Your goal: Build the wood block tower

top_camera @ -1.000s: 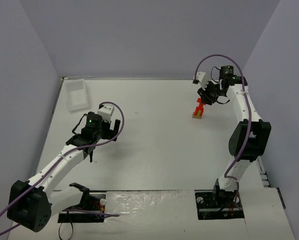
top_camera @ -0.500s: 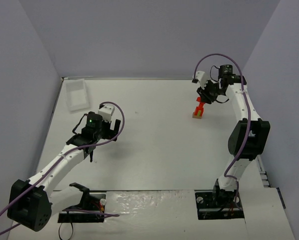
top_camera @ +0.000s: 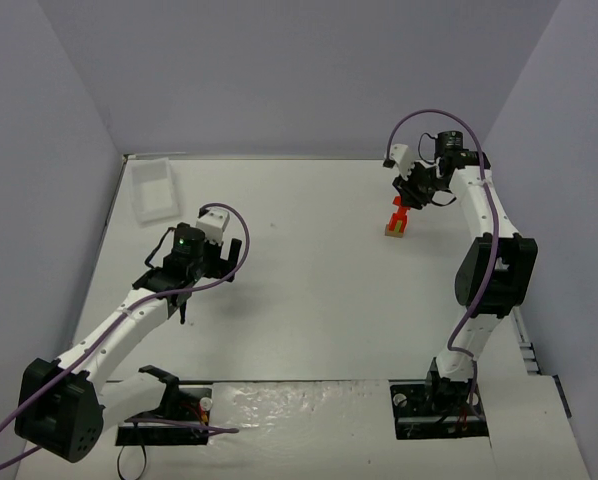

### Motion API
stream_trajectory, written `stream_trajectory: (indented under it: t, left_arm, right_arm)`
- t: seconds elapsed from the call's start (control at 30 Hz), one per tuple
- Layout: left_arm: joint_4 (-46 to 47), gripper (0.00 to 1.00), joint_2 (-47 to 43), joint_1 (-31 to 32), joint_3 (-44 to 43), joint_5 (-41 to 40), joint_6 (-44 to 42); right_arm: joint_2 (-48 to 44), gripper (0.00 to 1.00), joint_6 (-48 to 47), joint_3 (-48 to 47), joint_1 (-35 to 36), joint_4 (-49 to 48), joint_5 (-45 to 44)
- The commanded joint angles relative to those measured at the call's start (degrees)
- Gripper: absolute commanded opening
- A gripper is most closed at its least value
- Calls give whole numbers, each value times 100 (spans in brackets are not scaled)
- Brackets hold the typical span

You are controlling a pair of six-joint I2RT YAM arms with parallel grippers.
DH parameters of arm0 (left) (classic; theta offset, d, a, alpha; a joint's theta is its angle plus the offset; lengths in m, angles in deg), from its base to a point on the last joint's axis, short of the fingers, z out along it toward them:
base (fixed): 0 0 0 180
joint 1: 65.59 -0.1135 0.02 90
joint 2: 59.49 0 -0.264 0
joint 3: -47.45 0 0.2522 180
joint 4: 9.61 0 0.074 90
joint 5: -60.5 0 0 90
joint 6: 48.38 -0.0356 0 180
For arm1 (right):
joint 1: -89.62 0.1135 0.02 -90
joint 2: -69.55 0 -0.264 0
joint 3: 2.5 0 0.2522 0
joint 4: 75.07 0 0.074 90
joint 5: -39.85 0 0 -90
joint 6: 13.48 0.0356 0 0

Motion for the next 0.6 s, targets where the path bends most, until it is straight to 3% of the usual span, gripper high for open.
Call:
stream_trajectory:
  t: [0.0, 0.57]
  left_arm:
    - [346, 97, -3, 29, -80, 80, -118]
    - [355, 97, -12, 28, -71, 91, -118]
  right_arm:
    - [-67, 3, 15, -254, -13, 13, 22]
    - [-101, 8, 51, -235, -13, 6, -13]
